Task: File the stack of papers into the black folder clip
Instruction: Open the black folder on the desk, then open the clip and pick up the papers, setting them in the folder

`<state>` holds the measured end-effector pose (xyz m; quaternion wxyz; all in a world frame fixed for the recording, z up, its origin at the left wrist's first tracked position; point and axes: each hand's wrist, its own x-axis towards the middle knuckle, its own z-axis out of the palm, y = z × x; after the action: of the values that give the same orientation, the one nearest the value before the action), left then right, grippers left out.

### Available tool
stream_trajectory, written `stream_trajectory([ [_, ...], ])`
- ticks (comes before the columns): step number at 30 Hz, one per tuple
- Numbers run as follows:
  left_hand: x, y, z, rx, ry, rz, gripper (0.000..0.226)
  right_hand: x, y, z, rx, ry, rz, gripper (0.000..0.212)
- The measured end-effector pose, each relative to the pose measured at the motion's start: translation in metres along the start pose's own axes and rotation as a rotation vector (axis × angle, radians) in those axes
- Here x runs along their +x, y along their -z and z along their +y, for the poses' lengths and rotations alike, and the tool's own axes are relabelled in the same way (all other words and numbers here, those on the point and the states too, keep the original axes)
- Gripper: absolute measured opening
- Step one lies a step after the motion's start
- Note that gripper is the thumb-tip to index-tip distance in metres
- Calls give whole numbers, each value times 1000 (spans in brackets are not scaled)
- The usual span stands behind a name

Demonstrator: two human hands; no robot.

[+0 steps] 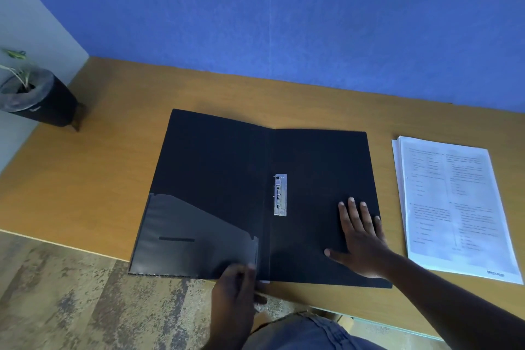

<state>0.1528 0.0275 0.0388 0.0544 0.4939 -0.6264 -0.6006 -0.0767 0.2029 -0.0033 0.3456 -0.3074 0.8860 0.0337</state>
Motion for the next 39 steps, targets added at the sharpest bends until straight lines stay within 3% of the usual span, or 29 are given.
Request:
stream_trajectory([
  [2, 15, -3, 18, 168, -188, -125, 25, 2, 4, -1, 2, -13, -70, 119],
  [4, 40, -5, 37, 516, -512, -139, 24, 3, 9, -3, -5, -32, -143, 123],
  [6, 70, -9, 58, 718, -805, -145, 22, 4, 15, -4, -12, -44, -208, 126],
  [8, 101, -15, 76, 832, -902, -194, 30, 5, 20, -5, -18, -52, -262, 129],
  [13, 153, -22, 93, 1050, -848, -334, 69, 4, 26, -8, -32, -67, -313, 131],
  [16, 167, -23, 94, 1103, -818, -381, 81, 4, 27, -8, -36, -68, -324, 131],
  [39, 171, -31, 95, 1256, -861, -291, 92, 4, 29, -7, -31, -48, -363, 132],
])
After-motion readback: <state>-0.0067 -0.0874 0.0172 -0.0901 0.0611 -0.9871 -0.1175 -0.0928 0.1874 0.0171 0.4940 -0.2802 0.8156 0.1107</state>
